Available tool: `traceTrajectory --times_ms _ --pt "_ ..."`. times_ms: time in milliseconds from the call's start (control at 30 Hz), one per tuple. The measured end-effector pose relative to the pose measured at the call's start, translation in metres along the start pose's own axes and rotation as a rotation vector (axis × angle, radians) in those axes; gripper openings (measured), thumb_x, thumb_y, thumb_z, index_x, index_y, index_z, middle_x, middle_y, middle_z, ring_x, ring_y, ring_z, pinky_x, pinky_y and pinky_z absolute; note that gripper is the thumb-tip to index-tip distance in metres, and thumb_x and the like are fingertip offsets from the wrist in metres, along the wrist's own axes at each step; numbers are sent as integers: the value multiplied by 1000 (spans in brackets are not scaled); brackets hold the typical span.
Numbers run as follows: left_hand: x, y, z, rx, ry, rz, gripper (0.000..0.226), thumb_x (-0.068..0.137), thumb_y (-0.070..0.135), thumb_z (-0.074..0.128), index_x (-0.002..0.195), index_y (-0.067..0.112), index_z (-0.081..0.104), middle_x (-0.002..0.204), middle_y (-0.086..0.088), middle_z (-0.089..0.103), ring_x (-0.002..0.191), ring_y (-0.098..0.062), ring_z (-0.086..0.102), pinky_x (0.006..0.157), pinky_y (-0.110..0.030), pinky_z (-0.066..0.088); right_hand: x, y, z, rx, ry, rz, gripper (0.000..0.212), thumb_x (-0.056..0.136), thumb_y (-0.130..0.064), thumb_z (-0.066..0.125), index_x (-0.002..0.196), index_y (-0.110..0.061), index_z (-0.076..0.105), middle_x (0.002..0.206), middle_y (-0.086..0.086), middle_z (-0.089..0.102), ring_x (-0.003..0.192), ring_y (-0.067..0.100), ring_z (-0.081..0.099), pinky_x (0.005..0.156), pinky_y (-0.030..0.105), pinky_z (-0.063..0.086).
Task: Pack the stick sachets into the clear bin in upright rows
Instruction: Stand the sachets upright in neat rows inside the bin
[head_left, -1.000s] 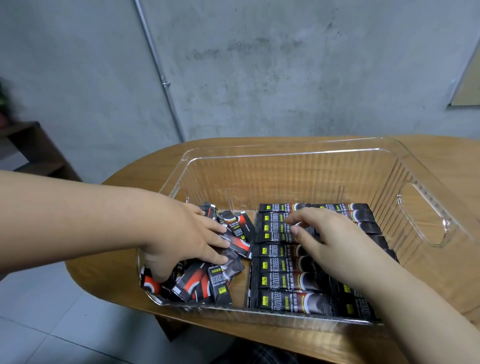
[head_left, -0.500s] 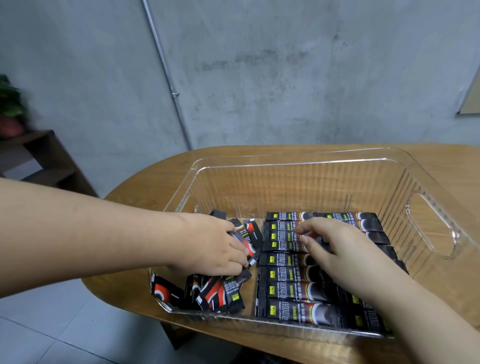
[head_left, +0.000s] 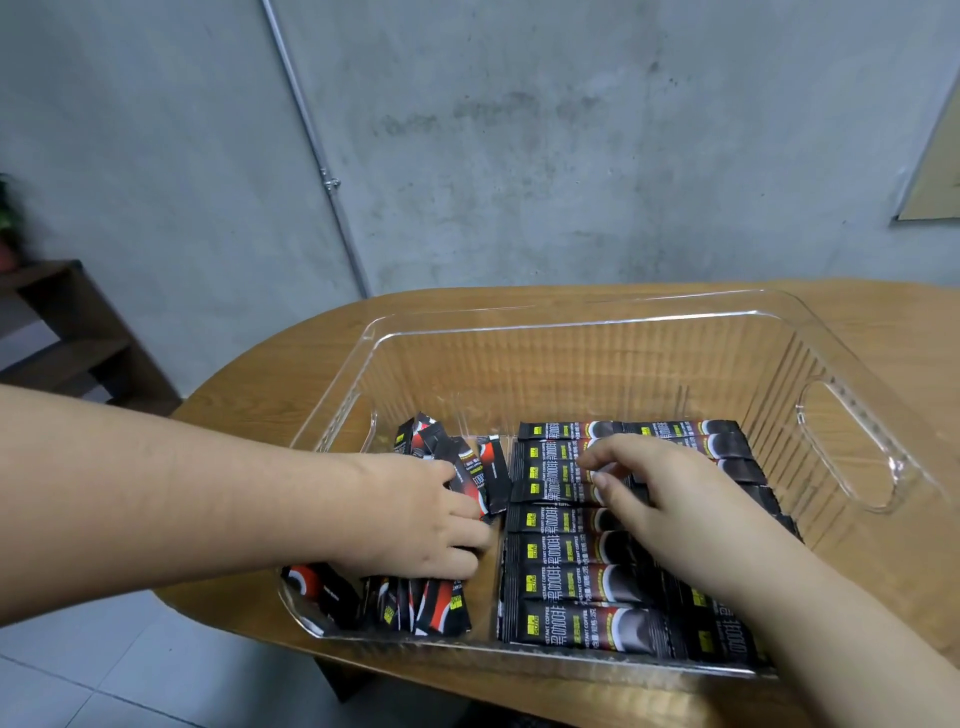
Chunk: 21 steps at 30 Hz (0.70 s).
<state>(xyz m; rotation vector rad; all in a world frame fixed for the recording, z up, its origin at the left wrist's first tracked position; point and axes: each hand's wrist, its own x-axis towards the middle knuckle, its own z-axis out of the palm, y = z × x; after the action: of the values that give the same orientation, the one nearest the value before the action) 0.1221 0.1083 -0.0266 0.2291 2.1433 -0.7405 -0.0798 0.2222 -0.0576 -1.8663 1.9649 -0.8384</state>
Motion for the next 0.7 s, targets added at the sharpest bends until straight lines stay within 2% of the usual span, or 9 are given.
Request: traceTrajectory --times_ms 133,233,333,433,567,700 --pt "2 3 6 76 99 14 47 88 16 60 122 14 26 128 -7 33 119 -24 35 90 -46 42 0 2 0 10 -1 7 15 96 -27 50 106 -32 59 89 -14 61 85 -2 55 75 16 40" --pt "3 0 9 74 154 27 45 90 15 58 122 13 27 123 -5 38 116 -24 36 95 -49 40 -1 5 -1 28 -6 25 14 95 -26 52 104 -32 60 88 -15 61 85 -2 56 74 12 40" --pt "8 -4 7 44 120 29 42 91 11 58 126 14 35 127 -5 42 120 -26 34 104 -53 34 0 6 -2 37 -7 37 12 95 -26 52 100 -34 58 89 -16 62 87 -1 58 75 14 42" --pt "9 -6 4 -11 96 34 41 89 13 61 126 17 43 129 -2 42 122 -25 32 106 -54 30 0 7 -2 36 -8 50 11 94 -26 52 98 -35 57 88 -16 63 86 0 59 78 21 45" --pt "8 -8 2 -54 58 51 38 90 17 61 126 19 47 131 0 40 121 -24 31 101 -50 35 0 8 -2 36 -5 52 12 94 -26 53 95 -37 56 88 -15 64 85 1 59 79 24 47" --pt "8 -9 4 -50 15 24 31 92 15 58 120 18 47 120 0 51 117 -24 35 90 -45 39 1 7 -2 35 -4 54 15 93 -26 54 90 -41 53 87 -16 64 82 1 60 78 25 48"
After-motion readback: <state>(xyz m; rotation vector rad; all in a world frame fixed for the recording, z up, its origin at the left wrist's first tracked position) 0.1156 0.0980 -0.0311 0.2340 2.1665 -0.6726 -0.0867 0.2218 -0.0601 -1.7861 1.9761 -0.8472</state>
